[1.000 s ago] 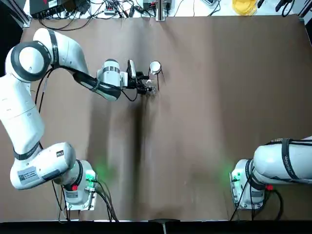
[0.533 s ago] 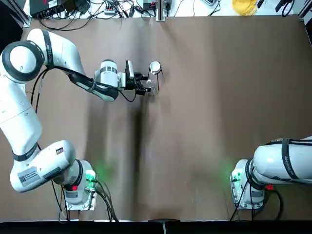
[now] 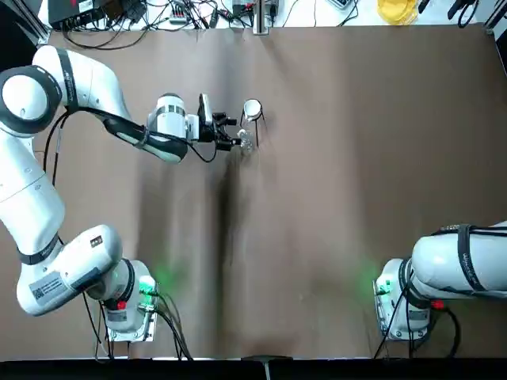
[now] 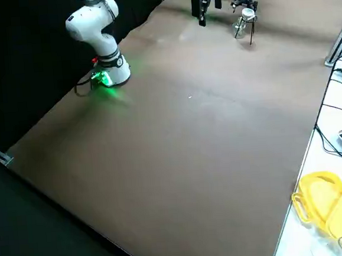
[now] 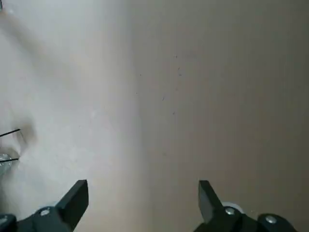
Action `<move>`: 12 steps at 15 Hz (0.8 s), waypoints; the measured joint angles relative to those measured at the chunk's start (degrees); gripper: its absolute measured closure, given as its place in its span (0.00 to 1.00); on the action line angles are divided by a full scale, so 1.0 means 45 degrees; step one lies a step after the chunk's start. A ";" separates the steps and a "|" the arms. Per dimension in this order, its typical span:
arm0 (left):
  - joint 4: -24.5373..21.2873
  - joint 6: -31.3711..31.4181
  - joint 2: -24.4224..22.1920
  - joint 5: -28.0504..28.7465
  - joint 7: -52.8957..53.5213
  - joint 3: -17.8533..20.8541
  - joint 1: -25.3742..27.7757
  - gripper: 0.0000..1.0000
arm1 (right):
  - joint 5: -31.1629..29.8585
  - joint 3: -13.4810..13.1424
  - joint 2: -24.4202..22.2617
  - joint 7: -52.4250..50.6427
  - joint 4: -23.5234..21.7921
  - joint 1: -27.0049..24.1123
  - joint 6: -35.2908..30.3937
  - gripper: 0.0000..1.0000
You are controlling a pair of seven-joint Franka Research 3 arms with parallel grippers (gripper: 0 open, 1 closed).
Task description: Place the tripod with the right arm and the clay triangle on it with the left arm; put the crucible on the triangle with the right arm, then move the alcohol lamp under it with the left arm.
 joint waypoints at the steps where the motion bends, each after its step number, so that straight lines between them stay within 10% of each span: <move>1: 0.0153 0.0000 -0.0013 0.0151 0.0000 -0.0021 -0.0007 0.01 | 0.0000 0.0000 0.0000 0.0000 -0.0004 0.0000 0.0000 0.00; 12: 0.0575 -0.0345 -0.0015 0.4458 -0.1452 -0.0219 0.0765 0.01 | 0.0020 0.0054 0.0002 0.0003 -0.0018 0.0024 0.0019 0.00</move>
